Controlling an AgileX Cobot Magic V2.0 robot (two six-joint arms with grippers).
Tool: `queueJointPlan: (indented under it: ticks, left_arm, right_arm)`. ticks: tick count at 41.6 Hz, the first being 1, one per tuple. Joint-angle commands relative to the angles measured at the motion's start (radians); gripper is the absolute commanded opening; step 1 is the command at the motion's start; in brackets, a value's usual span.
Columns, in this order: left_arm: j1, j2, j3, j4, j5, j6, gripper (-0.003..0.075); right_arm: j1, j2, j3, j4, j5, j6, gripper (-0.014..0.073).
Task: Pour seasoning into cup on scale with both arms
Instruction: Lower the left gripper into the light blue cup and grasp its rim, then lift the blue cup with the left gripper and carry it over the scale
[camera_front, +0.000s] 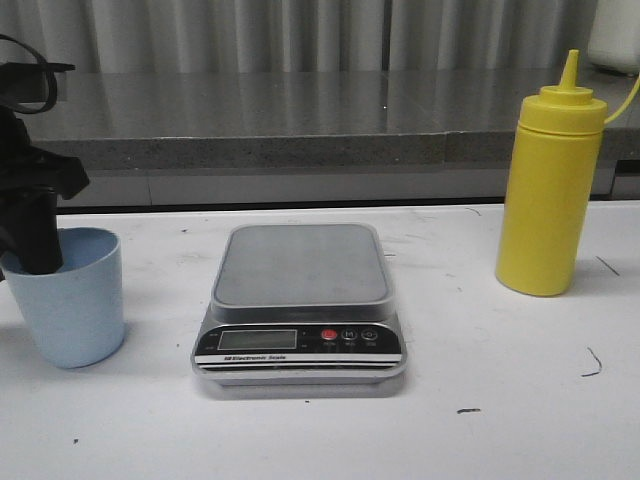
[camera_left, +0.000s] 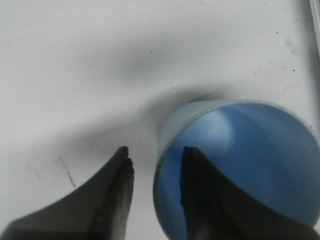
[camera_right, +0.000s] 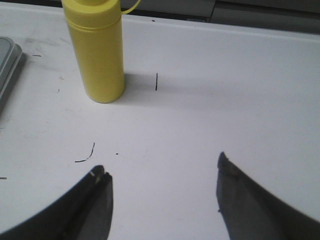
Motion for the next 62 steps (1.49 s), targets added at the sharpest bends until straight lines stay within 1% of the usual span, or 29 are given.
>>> queueJointPlan:
  ticks: [1, 3, 9, 16, 20, 24, 30, 33, 35, 44, 51, 53, 57, 62]
  left_arm:
    - [-0.008, -0.037, -0.03, -0.012, -0.011, -0.012, 0.0102]
    - [-0.008, -0.037, -0.03, -0.012, -0.011, -0.012, 0.0062]
    - [-0.008, -0.039, -0.032, -0.012, 0.004, -0.012, -0.0021]
    - [-0.008, -0.041, -0.119, -0.012, 0.133, -0.012, -0.002]
    - [-0.008, -0.041, -0.207, -0.022, 0.198, -0.012, -0.002]
    - [-0.008, -0.041, -0.309, -0.066, 0.253, -0.012, -0.002]
    - [-0.01, -0.041, -0.435, -0.187, 0.276, -0.012, -0.002]
    - [-0.026, -0.041, -0.484, -0.246, 0.274, -0.012, -0.002]
    - [-0.047, -0.041, -0.512, -0.259, 0.27, -0.012, -0.002]
    - [-0.192, 0.004, -0.621, -0.142, 0.259, -0.017, -0.002]
    - [-0.291, 0.086, -0.677, -0.01, 0.262, -0.092, -0.002]
    - [-0.308, 0.107, -0.689, 0.018, 0.262, -0.093, -0.002]
    - [-0.33, 0.158, -0.705, 0.026, 0.258, -0.093, -0.002]
    - [-0.333, 0.202, -0.707, 0.028, 0.231, -0.093, -0.002]
  right_arm:
    - [-0.003, 0.009, -0.033, -0.015, -0.064, -0.014, 0.0476]
    - [-0.003, 0.009, -0.033, -0.015, -0.064, -0.014, 0.0476]
    - [-0.003, 0.009, -0.033, -0.015, -0.064, -0.014, 0.0476]
    - [-0.003, 0.009, -0.033, -0.015, -0.064, -0.014, 0.0476]
    - [-0.003, 0.009, -0.033, -0.015, -0.064, -0.014, 0.0476]
    - [-0.003, 0.009, -0.033, -0.015, -0.064, -0.014, 0.0476]
    - [-0.003, 0.009, -0.033, -0.015, -0.064, -0.014, 0.0476]
    - [-0.003, 0.009, -0.033, -0.015, -0.064, -0.014, 0.0476]
    - [-0.003, 0.009, -0.033, -0.015, -0.064, -0.014, 0.0476]
    - [-0.003, 0.009, -0.033, -0.015, -0.064, -0.014, 0.0476]
    - [-0.003, 0.009, -0.033, -0.015, -0.064, -0.014, 0.0476]
    - [-0.003, 0.009, -0.033, -0.015, -0.064, -0.014, 0.0476]
    - [-0.003, 0.009, -0.033, -0.015, -0.064, -0.014, 0.0476]
    - [-0.003, 0.009, -0.033, -0.015, -0.064, -0.014, 0.0476]
